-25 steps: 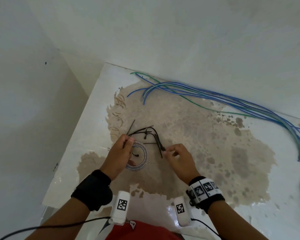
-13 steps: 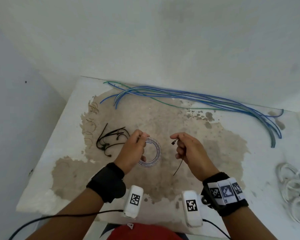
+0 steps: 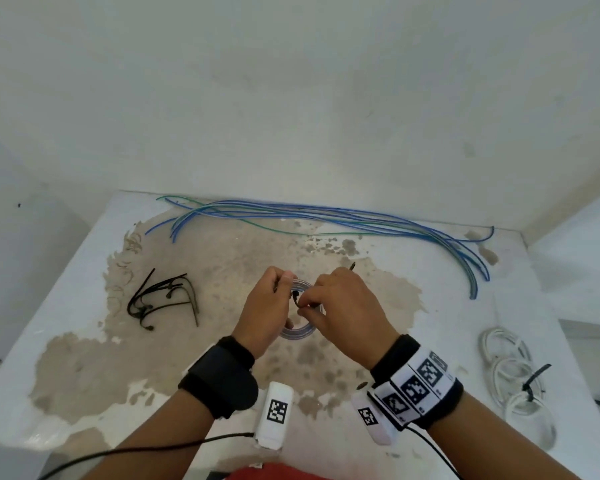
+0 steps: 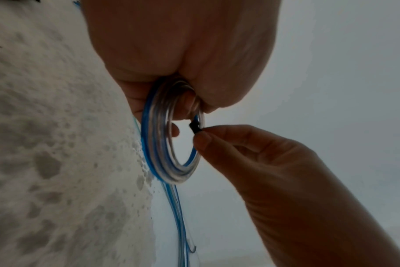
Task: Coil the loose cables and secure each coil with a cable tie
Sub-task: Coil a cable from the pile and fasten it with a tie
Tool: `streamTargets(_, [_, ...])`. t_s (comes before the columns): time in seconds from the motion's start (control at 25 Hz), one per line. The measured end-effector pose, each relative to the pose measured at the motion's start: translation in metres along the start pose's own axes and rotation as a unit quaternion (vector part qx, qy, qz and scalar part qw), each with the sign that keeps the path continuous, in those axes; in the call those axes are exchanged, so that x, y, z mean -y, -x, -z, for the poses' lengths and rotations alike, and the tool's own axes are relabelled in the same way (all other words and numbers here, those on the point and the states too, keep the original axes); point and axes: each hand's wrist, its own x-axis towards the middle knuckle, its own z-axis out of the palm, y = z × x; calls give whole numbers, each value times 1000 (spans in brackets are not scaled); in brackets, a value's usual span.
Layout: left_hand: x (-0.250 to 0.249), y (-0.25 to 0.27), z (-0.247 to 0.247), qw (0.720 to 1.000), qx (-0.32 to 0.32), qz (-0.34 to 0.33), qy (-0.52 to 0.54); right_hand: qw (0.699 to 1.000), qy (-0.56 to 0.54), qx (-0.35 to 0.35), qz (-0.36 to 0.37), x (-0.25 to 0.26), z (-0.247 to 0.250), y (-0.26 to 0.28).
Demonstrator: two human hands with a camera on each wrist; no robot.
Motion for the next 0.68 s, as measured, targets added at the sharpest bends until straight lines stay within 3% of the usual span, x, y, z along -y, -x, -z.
streamTargets(0.2, [-6,1,-24,1000,-19,-13,-1,984,158,-85,15,-19,-7,5])
streamTargets(0.48, [-3,1,-39,997,-78,8,27,964,213,-157,33,-23,-1,4])
streamTargets(0.68, [-7,-5,-37,991,-30,90,99,958,228,-165,49,-26,-1,-1])
